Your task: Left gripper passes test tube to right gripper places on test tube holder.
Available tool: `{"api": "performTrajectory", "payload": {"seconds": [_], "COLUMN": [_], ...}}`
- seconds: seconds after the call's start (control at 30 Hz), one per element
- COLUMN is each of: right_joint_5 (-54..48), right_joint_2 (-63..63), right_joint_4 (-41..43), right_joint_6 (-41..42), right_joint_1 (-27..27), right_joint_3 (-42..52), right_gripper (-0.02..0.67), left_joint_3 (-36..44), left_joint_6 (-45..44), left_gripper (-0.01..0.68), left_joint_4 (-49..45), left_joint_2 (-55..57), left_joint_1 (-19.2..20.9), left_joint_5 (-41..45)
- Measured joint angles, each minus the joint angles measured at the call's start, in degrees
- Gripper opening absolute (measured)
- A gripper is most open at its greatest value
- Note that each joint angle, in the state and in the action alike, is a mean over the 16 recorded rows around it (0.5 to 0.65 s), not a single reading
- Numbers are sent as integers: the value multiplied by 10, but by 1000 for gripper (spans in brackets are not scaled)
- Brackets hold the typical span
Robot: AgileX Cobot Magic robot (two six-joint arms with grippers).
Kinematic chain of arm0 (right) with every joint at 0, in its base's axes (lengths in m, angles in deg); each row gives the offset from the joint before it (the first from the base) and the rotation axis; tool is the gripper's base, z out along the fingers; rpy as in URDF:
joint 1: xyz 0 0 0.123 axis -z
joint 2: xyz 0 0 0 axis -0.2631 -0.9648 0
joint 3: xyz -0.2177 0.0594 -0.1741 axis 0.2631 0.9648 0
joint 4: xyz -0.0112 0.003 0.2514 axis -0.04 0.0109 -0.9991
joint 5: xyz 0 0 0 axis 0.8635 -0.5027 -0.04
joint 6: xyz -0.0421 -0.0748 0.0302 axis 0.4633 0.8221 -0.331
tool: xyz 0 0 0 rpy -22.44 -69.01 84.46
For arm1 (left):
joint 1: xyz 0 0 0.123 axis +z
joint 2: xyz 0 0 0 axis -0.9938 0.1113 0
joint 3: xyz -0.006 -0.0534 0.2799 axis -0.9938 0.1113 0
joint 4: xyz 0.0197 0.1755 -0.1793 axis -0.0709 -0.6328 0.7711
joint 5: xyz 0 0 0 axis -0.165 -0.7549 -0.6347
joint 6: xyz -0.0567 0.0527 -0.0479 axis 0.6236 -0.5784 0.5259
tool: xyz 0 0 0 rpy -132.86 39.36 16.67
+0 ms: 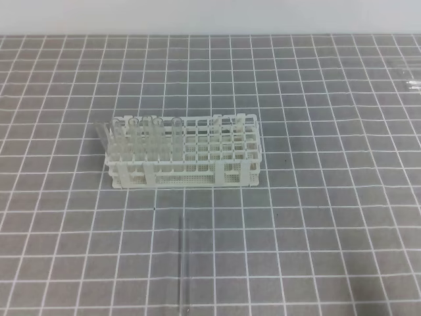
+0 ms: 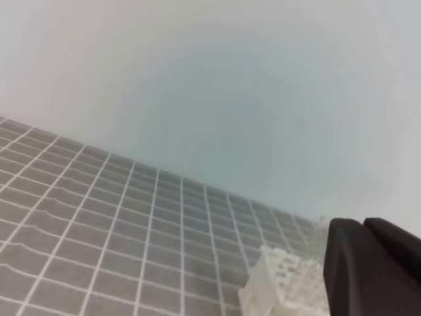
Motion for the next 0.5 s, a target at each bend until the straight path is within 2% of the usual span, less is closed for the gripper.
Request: {"api": "performTrajectory", "payload": {"seconds": [0.27, 0.5], "right_joint_5": [56, 69], "right_joint_2": [0, 0], "right_joint_4": [-152, -240], "right_joint_6": [6, 18], "right_joint_1": [0, 0], "right_joint_3": [0, -2], "right_gripper": [-1, -1], "left_joint_3": [-3, -36], "left_joint_6": [53, 62], "left_gripper": [-1, -1], "left_joint_4": [0, 0], "left_joint_2": [5, 30], "left_joint_1": [0, 0], "left_joint_5": [-6, 45]}}
